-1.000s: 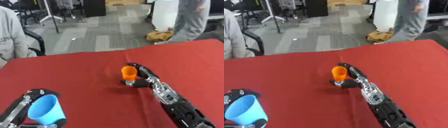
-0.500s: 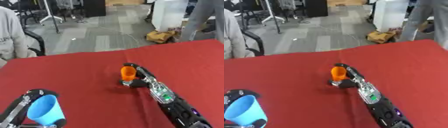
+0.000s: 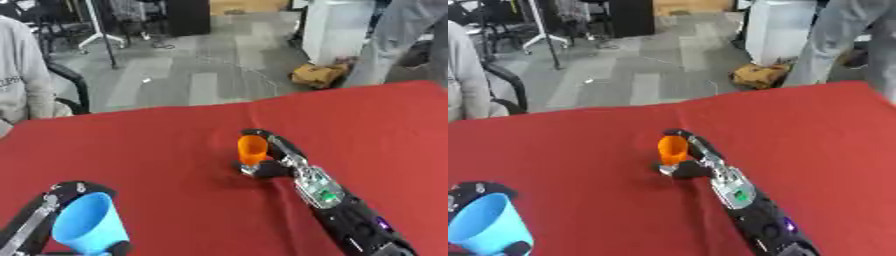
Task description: Pour the contents of one cup into another cup.
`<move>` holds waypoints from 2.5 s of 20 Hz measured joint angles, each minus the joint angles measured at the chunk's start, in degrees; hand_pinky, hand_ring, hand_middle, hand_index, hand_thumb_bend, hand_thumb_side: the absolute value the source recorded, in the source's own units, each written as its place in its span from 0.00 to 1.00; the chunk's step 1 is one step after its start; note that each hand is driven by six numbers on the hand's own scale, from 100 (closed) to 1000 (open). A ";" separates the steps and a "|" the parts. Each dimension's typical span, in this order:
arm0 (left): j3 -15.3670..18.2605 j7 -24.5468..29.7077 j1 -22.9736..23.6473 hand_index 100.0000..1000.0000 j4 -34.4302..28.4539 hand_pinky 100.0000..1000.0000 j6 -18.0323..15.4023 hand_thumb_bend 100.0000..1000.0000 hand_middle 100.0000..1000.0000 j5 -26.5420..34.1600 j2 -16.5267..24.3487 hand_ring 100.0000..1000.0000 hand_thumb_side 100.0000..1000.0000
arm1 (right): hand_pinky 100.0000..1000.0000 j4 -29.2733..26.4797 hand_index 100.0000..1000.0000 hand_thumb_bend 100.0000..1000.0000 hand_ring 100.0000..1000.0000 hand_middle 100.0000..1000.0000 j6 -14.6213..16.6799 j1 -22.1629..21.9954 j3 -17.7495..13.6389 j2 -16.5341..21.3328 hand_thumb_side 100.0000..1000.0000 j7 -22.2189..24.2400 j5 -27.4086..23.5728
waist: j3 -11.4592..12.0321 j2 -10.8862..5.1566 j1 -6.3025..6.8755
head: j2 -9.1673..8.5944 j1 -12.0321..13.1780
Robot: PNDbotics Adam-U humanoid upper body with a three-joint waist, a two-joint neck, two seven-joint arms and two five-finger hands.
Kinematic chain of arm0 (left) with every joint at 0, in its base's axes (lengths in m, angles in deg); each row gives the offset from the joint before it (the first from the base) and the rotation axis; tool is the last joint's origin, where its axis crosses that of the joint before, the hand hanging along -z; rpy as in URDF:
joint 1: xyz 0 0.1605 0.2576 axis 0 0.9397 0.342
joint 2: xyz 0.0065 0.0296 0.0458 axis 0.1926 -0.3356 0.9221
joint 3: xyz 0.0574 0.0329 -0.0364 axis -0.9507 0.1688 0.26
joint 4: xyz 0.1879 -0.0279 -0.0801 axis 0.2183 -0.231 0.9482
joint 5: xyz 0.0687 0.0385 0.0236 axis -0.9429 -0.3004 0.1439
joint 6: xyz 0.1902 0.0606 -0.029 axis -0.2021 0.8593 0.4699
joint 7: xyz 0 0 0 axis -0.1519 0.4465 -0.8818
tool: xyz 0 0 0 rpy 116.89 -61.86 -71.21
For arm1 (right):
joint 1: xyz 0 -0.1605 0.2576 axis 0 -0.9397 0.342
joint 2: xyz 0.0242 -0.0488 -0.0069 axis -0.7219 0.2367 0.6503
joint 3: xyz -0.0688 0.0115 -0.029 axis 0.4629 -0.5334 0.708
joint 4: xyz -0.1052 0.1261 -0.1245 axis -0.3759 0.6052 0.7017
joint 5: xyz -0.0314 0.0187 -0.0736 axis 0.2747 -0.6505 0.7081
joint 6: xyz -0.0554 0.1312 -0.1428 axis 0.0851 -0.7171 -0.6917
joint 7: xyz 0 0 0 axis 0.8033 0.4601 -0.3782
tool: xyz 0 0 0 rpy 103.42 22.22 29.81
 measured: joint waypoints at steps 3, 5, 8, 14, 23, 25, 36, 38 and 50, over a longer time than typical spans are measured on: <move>-0.02 0.00 0.00 0.65 -0.01 0.45 0.00 0.46 0.41 0.01 0.00 0.36 0.00 | 0.72 0.31 0.77 0.37 0.58 0.63 0.11 0.10 -0.14 -0.40 0.00 -0.35 0.08 | 0.01 0.00 0.12 | -0.03 -0.13; -0.08 0.00 0.00 0.65 -0.01 0.45 0.00 0.46 0.41 0.01 0.00 0.36 0.00 | 0.71 0.32 0.78 0.36 0.56 0.64 0.22 0.10 -0.17 -0.48 0.00 -0.58 0.19 | -0.01 0.00 0.19 | -0.04 -0.18; -0.17 0.00 0.00 0.65 -0.01 0.45 0.00 0.46 0.41 0.01 0.00 0.36 0.00 | 0.71 0.69 0.80 0.38 0.57 0.65 0.17 -0.51 -0.09 -0.96 0.00 -0.89 0.28 | -0.23 0.06 0.18 | -0.05 -0.23; -0.29 0.05 -0.01 0.65 -0.02 0.45 -0.05 0.46 0.41 0.01 0.00 0.35 0.00 | 0.69 0.68 0.78 0.36 0.54 0.63 0.09 -0.52 -0.06 -1.14 0.00 -1.03 0.26 | -0.28 0.06 0.19 | -0.07 -0.38; -0.29 0.06 -0.01 0.65 -0.25 0.45 -0.05 0.46 0.41 0.01 0.00 0.35 0.00 | 0.66 0.26 0.74 0.21 0.47 0.57 -0.16 -0.52 0.04 -1.16 0.00 -0.98 -0.05 | -0.36 0.06 0.17 | -0.46 -0.40; -0.29 0.06 -0.01 0.65 -0.29 0.45 -0.06 0.46 0.41 0.00 0.00 0.35 0.00 | 0.66 -0.15 0.74 0.21 0.48 0.57 -0.27 -0.59 0.13 -1.15 0.00 -1.09 -0.05 | -0.58 0.06 0.14 | -0.51 -0.40; -1.01 1.20 -0.13 0.65 0.30 0.45 -0.68 0.46 0.41 -0.05 0.75 0.35 0.00 | 0.66 -9.06 0.74 0.22 0.48 0.57 -0.89 0.18 2.42 2.54 0.00 0.26 -0.41 | -1.88 -0.43 -0.79 | -0.51 -0.05; -1.32 1.68 -0.24 0.65 0.79 0.45 -0.96 0.45 0.41 0.00 1.15 0.35 0.00 | 0.66 -11.25 0.74 0.22 0.47 0.57 -1.16 1.10 3.10 3.72 0.00 1.02 -0.58 | -2.28 -0.67 -1.13 | -0.51 0.13; -4.53 6.20 -4.10 0.64 5.16 0.45 -3.75 0.45 0.41 -0.55 3.13 0.35 0.00 | 0.66 -19.08 0.74 0.23 0.47 0.57 -0.77 9.26 7.53 5.60 0.00 6.32 0.78 | -4.45 -1.91 -3.19 | -0.49 1.68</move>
